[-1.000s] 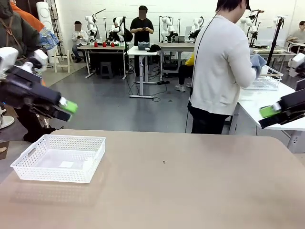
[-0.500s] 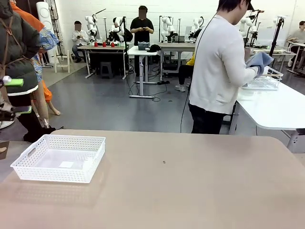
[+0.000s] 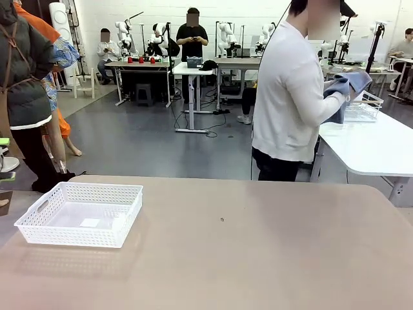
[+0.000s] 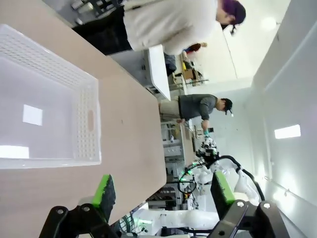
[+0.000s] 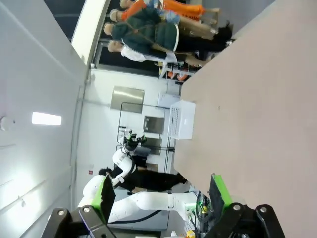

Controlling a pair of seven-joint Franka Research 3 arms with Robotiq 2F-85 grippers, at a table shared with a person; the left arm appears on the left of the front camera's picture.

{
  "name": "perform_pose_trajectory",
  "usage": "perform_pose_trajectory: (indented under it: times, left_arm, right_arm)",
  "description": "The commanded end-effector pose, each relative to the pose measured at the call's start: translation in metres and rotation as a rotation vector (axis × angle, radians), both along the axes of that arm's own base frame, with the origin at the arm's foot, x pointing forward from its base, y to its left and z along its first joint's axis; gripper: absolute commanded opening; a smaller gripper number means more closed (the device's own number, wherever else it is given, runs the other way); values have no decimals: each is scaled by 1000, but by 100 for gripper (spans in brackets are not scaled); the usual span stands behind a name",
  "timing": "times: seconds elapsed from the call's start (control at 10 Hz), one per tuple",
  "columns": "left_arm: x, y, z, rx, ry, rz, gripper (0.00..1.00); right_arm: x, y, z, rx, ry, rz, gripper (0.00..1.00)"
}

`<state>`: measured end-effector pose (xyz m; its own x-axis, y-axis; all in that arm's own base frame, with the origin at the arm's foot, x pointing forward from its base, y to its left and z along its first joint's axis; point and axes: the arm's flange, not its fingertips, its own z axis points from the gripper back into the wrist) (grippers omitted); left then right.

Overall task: Clean and organize the cups into the basket.
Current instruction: Pick up the Organizing basket and move it to the center of the table, then pick up the Reusable plastic cup from the right side of the table and place it inside the Organizing basket.

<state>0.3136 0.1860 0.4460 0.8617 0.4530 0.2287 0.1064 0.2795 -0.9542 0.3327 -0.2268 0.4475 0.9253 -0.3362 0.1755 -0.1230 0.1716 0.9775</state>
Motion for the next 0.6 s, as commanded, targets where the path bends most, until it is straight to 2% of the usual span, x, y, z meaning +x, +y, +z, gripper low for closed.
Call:
perform_pose_trajectory:
  times: [0.0, 0.2, 0.3, 0.4, 0.5]
  left_arm:
    - [-15, 9, 9, 78, 13, 47, 100]
    - [-26, 17, 17, 123, 18, 93, 100]
    - [-36, 16, 37, 138, -40, 113, 100]
    - [-20, 23, 10, 83, 1, 71, 100]
    - [-20, 23, 10, 83, 1, 71, 100]
  right_arm:
    - [-11, -15, 2, 62, -81, -41, 100]
    - [-17, -19, 6, 85, -101, -43, 100]
    - [-17, -19, 5, 40, -44, -48, 100]
    - [-17, -19, 5, 40, -44, -48, 100]
    - [-17, -19, 5, 40, -44, -48, 100]
